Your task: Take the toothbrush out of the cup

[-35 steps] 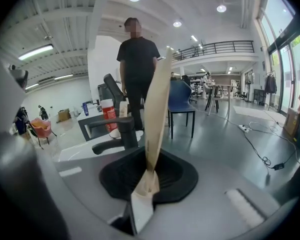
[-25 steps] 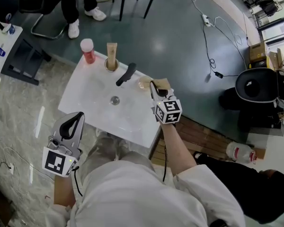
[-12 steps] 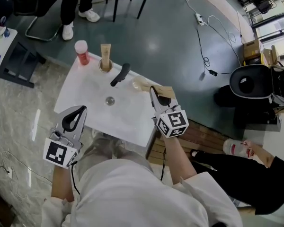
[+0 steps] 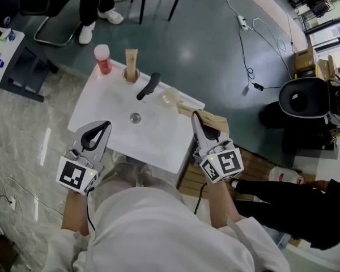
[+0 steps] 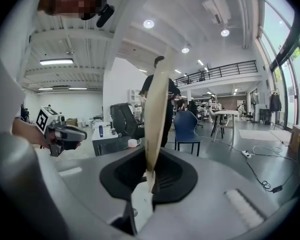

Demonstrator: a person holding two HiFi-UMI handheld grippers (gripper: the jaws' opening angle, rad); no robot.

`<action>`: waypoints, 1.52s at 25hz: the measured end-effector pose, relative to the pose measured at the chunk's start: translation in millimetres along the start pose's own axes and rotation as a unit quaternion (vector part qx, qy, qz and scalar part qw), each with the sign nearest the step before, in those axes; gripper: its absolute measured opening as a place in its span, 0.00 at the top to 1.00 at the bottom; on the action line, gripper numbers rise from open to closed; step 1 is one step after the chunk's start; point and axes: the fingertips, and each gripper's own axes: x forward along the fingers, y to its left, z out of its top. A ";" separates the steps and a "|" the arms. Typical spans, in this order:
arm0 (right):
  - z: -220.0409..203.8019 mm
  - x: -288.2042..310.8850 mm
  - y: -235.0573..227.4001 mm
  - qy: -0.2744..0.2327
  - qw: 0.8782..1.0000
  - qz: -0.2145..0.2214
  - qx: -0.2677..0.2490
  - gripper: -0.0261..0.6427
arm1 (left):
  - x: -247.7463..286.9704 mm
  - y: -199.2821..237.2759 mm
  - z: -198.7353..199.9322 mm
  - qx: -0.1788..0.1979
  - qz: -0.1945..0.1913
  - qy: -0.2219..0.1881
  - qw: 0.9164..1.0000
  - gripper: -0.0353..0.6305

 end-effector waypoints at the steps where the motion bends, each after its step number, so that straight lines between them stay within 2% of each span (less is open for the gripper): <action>1: 1.2 -1.1 1.5 0.000 1.000 0.001 0.000 0.90 | -1.4 0.4 -0.8 -0.001 0.001 0.001 1.000 0.95; 12: 17.3 -23.7 13.5 -0.008 1.000 -0.001 -0.007 0.90 | 2.0 12.8 -27.6 -0.007 0.011 0.022 1.000 0.95; 23: 26.5 -51.8 17.2 -0.012 1.000 -0.018 -0.009 0.90 | 47.2 39.1 -72.5 -0.020 0.018 0.071 0.997 0.95; 32: 30.2 -63.3 16.6 -0.008 0.999 -0.035 -0.005 0.90 | 88.9 72.9 -126.6 -0.044 0.044 0.131 0.989 0.95; 38: 33.2 -68.5 9.6 -0.003 0.999 -0.052 0.001 0.90 | 116.8 89.7 -145.5 -0.049 0.048 0.150 0.986 0.95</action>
